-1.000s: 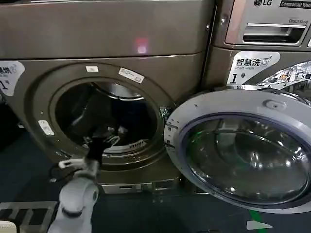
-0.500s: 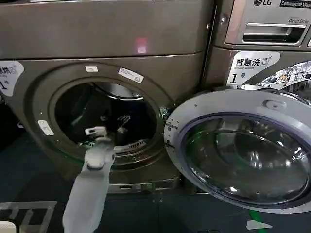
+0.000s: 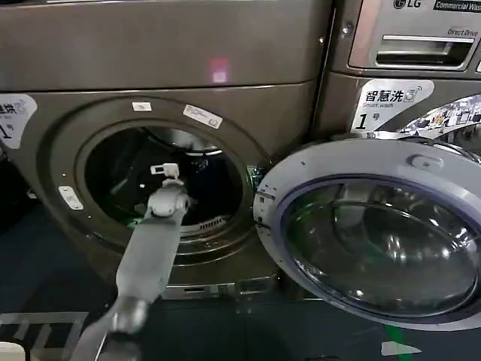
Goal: Grasp the clothes from the dryer.
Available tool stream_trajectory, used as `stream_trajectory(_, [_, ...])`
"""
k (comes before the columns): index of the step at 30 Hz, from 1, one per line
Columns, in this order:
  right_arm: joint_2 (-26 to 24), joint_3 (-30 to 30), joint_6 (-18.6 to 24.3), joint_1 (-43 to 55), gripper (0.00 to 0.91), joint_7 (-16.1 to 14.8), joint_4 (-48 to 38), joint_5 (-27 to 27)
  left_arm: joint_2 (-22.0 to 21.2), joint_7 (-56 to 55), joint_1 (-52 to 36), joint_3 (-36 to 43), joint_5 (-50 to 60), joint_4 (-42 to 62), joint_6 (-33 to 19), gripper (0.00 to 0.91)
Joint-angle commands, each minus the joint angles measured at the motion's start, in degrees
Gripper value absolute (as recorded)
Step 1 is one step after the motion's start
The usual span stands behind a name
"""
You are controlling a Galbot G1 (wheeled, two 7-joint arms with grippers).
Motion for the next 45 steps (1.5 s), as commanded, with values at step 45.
stream_trajectory(45, [-1.3,-1.5,0.5,1.1,0.907,-0.5,-1.3,-1.3,5.3,65.0,-28.9,30.7,58.1,35.9,-13.9,0.907])
